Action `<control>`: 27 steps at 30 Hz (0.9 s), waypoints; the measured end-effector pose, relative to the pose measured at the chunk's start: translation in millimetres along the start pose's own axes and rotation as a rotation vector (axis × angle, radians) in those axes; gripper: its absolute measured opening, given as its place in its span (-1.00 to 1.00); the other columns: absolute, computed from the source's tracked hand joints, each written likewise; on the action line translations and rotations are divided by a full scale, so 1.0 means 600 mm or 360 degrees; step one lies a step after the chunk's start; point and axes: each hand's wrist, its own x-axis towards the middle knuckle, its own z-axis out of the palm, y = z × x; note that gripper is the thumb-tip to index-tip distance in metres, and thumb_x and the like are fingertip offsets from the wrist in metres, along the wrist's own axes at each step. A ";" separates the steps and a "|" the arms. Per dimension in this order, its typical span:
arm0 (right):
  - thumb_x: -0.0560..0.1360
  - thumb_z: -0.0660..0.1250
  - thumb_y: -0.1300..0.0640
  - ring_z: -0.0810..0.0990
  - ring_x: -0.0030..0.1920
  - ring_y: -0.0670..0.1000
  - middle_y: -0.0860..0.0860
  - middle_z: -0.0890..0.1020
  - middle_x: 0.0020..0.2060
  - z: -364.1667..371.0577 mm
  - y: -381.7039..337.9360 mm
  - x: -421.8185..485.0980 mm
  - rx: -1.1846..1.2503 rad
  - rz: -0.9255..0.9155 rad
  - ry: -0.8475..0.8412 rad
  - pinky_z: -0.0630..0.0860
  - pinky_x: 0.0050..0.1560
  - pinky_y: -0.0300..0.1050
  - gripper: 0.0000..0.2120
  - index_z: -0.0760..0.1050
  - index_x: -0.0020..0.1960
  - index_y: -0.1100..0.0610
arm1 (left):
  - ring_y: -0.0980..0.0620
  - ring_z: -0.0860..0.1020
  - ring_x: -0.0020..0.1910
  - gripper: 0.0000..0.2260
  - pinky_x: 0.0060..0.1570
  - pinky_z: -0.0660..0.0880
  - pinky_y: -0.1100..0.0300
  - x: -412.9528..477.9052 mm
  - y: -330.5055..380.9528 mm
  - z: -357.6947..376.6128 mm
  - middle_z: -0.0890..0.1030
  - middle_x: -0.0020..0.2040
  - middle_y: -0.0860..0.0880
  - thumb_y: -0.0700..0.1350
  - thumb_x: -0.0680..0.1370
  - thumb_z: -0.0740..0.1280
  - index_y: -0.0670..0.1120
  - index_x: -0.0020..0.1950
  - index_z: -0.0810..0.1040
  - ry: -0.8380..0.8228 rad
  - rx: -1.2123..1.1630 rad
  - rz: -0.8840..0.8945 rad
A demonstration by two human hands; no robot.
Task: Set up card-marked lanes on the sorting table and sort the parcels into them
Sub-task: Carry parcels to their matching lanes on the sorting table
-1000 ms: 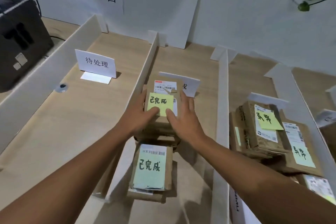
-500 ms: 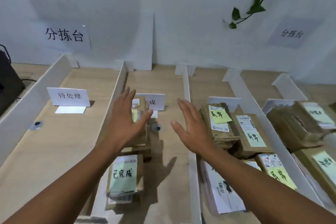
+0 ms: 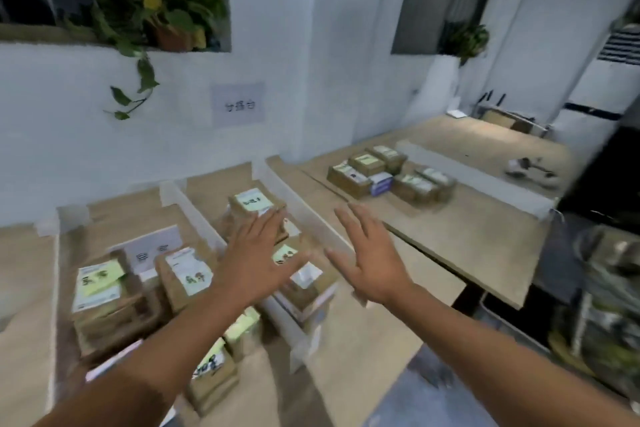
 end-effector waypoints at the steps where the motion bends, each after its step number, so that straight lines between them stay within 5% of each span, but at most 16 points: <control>1: 0.62 0.23 -0.23 0.12 0.62 0.14 0.12 0.23 0.61 -0.033 0.052 -0.020 -0.0047 0.0062 0.0023 0.14 0.57 0.16 -0.33 0.21 0.63 0.04 | 0.00 0.03 0.63 -0.06 0.58 -0.01 0.02 0.021 0.046 0.031 0.15 0.65 0.05 0.58 0.39 0.06 0.08 0.65 0.14 -0.0007 -0.0033 0.0037; 7: 0.60 0.08 -0.37 0.13 0.60 0.07 0.02 0.18 0.61 -0.172 0.285 -0.111 -0.0151 0.0447 0.0056 0.17 0.56 0.14 -0.30 0.12 0.64 -0.10 | -0.01 -0.01 0.64 -0.09 0.59 0.02 -0.04 0.109 0.263 0.192 0.08 0.66 0.10 0.59 0.40 0.06 0.14 0.65 0.10 -0.0139 -0.0242 0.0100; 11: 0.62 0.16 -0.29 0.13 0.60 0.06 0.02 0.19 0.61 -0.205 0.400 -0.111 -0.0130 0.0556 0.0079 0.16 0.57 0.10 -0.33 0.13 0.64 -0.07 | -0.03 0.03 0.63 0.00 0.58 0.06 -0.06 0.186 0.338 0.273 0.13 0.65 0.06 0.66 0.34 -0.05 0.10 0.64 0.13 -0.0183 -0.0288 0.0165; 17: 0.64 0.21 -0.22 0.11 0.60 0.03 0.02 0.20 0.60 -0.191 0.572 -0.046 -0.0124 0.0562 0.0031 0.11 0.59 0.04 -0.36 0.14 0.64 -0.05 | 0.06 0.19 0.58 -0.23 0.48 0.25 0.00 0.336 0.389 0.410 0.19 0.63 0.07 0.44 0.51 0.21 0.12 0.63 0.15 -0.0331 -0.0606 0.0146; 27: 0.62 0.10 -0.34 0.07 0.61 -0.06 -0.04 0.12 0.64 -0.121 0.870 0.174 -0.0030 0.0590 -0.0284 0.08 0.58 -0.07 -0.32 0.08 0.65 -0.10 | -0.01 0.22 0.58 -0.24 0.47 0.31 -0.10 0.639 0.413 0.606 0.20 0.63 0.04 0.41 0.53 0.22 0.09 0.63 0.16 -0.0357 -0.0683 -0.0098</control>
